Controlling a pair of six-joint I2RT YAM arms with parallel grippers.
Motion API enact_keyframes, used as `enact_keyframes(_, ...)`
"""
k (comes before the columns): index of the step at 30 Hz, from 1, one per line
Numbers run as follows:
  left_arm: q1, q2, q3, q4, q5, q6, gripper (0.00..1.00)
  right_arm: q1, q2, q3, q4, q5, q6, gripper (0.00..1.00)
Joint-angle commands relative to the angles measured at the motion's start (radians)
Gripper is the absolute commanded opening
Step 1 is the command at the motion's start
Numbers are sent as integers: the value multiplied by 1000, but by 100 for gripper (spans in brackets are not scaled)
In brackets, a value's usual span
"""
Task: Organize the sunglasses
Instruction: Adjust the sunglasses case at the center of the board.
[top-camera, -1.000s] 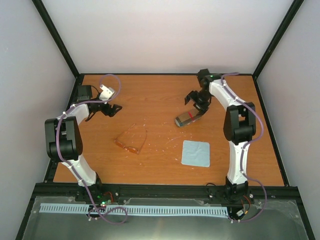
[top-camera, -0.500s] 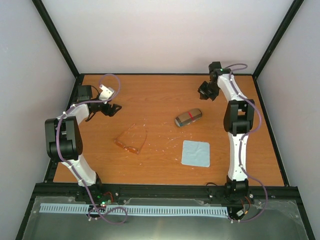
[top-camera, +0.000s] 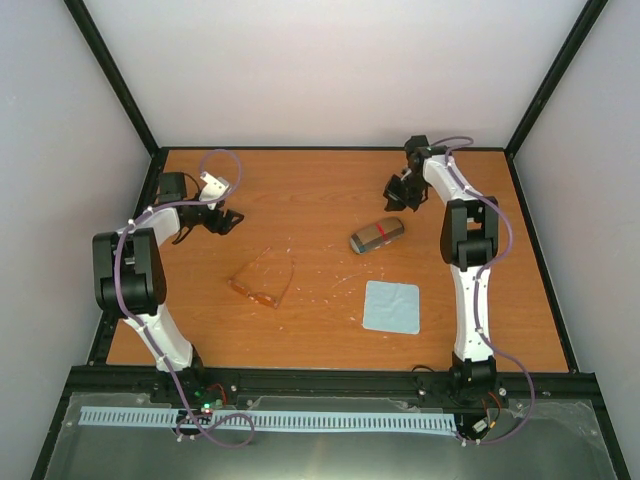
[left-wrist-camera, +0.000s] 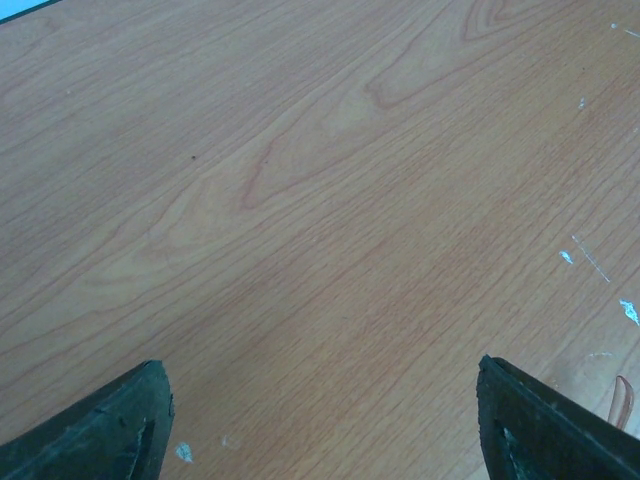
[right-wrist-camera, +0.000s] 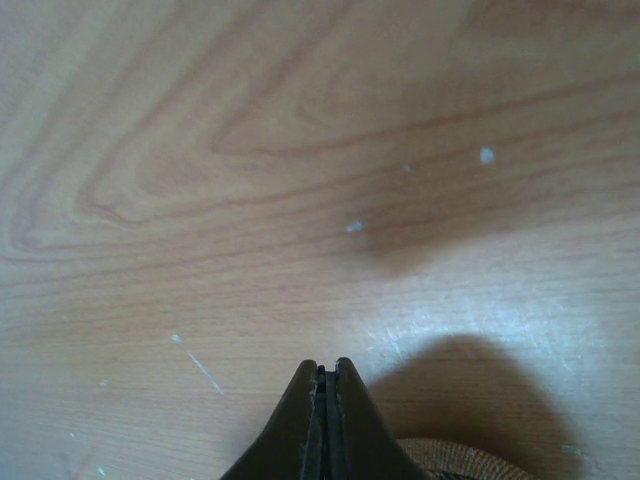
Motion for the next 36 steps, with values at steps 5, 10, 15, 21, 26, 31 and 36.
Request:
enact_keyframes(5,7,10,36,4,11,-2,83,16,11,-98,-55,4,-71,3)
enact_keyframes(10,7,5,27,7,15,4,82,17,-55,-187,-68,8,-87,3)
enact_keyframes(15,6,0,18,13,24,3,82,25,-133,-286,-96,9,-112,3)
enact_keyframes(21,7,-9,1,30,34,-1,82,30,-215,-329,-121,62,-113,11)
enact_keyframes(26,6,-17,-14,48,35,-11,83,42,-278,-281,-117,109,-67,44)
enact_keyframes(31,7,-21,-26,61,41,-16,83,76,-276,-248,-105,105,15,49)
enact_keyframes(36,8,-24,-33,65,43,-12,83,95,-222,-240,-180,153,30,18)
